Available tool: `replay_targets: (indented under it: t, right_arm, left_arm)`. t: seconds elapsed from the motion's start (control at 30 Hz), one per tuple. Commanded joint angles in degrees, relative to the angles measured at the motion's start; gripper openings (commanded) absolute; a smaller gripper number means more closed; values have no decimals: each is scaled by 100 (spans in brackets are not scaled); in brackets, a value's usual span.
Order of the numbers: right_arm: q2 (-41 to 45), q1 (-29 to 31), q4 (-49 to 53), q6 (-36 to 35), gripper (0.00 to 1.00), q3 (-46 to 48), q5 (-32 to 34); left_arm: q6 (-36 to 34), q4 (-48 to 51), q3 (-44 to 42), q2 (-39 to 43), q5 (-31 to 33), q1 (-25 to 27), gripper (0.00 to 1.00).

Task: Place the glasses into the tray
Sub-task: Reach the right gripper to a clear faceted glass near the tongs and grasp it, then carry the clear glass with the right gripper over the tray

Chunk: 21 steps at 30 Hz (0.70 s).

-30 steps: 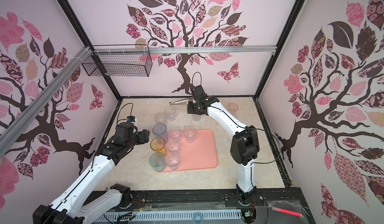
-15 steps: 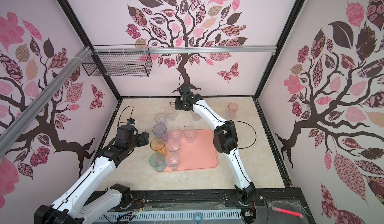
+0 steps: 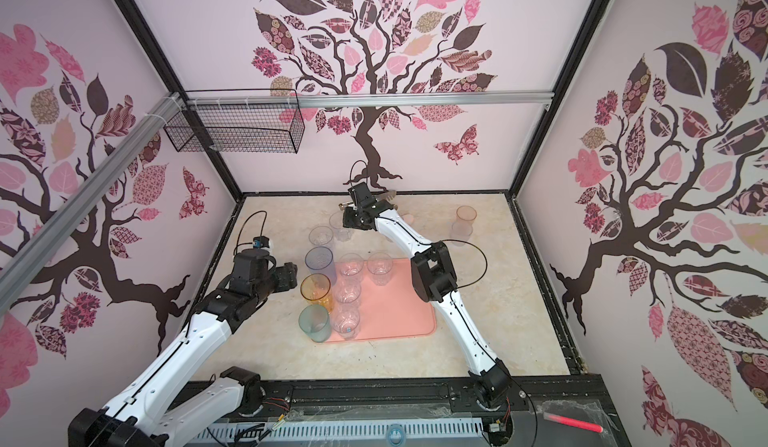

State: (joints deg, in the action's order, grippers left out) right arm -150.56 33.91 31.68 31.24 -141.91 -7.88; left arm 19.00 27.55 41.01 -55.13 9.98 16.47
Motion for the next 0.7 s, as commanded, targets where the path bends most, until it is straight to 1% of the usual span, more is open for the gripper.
replay_targets:
  t: [0.0, 0.07, 0.23, 0.4, 0.5, 0.53, 0.67]
  right_arm:
    - [-214, -14, -174, -24, 37, -34, -129]
    - [-129, -20, -165, -71, 29, 62, -91]
    - [215, -24, -201, -77, 20, 407, -20]
    - [570, -12, -291, -84, 8, 713, 93]
    - [849, -14, -334, -110, 5, 812, 66]
    - [1074, -15, -331, -119, 5, 822, 48]
    - [1499, -16, -104, -125, 3, 734, -169]
  left_arm:
    - [-59, -54, -55, -19, -45, -28, 76]
    - [-30, -133, -93, -7, -74, -29, 76]
    - [-85, -84, -23, -73, -125, -29, 76]
    - [-89, -66, -24, -77, -116, -27, 76]
    - [-99, 14, -5, -24, -23, -30, 76]
    - [-77, -18, -31, -3, 2, -30, 76]
    - [-53, -57, -34, -17, 31, -23, 76]
